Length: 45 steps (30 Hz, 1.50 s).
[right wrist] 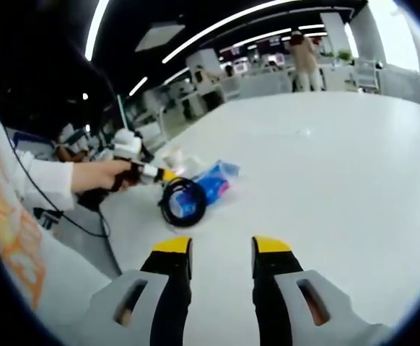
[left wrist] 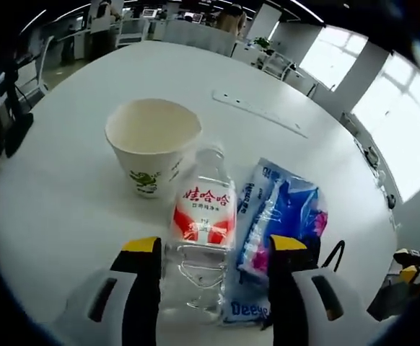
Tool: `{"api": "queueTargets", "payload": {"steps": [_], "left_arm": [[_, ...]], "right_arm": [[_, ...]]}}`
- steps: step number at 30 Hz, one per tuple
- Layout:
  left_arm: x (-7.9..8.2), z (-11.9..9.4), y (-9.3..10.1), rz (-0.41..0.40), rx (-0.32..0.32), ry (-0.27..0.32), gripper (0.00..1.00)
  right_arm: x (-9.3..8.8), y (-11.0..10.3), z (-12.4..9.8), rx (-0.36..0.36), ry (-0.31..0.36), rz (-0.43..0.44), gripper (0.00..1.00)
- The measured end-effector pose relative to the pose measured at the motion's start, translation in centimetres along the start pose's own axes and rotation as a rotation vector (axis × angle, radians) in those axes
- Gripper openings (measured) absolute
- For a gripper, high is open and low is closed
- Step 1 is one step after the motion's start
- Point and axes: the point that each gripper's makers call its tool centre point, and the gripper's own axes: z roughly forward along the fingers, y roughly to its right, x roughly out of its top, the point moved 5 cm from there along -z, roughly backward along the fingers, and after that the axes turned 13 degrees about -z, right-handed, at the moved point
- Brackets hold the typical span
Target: Arrange the tabletop items into an orderly group along one side of the table until the central work area is clear of visible clutter.
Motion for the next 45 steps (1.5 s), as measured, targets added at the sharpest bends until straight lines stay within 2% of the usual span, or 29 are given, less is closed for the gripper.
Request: {"api": "queueTargets", "payload": {"steps": [6, 12, 17, 26, 31, 38, 42, 45], "left_arm": [[-0.2, 1.0, -0.4, -0.007, 0.018, -0.013, 0.6], [0.3, 1.3, -0.6, -0.004, 0.028, 0.023, 0.54], [0.3, 1.6, -0.9, 0.114, 0.096, 0.057, 0.46], [0.4, 1.7, -0.8, 0.098, 0.109, 0.098, 0.46], [0.5, 1.7, -0.8, 0.086, 0.103, 0.102, 0.42], [0.7, 1.0, -0.4, 0.173, 0.101, 0.135, 0.37], [1.8, 0.1, 0.3, 0.201, 0.086, 0.182, 0.36], [2.4, -0.5, 1.2, 0.284, 0.065, 0.191, 0.36]], "right_arm": [[0.2, 0.1, 0.6, 0.014, -0.008, -0.004, 0.3], [-0.2, 0.2, 0.8, 0.019, -0.026, -0.003, 0.3], [-0.3, 0.7, 0.8, 0.01, -0.03, 0.009, 0.3], [-0.7, 0.4, 1.5, 0.027, -0.049, 0.008, 0.29], [-0.4, 0.0, 1.5, 0.036, -0.043, 0.003, 0.28], [-0.4, 0.1, 0.9, 0.021, -0.035, 0.003, 0.27], [-0.4, 0.2, 0.8, 0.014, -0.033, 0.005, 0.27], [-0.2, 0.1, 0.8, 0.015, -0.024, 0.004, 0.27]]}}
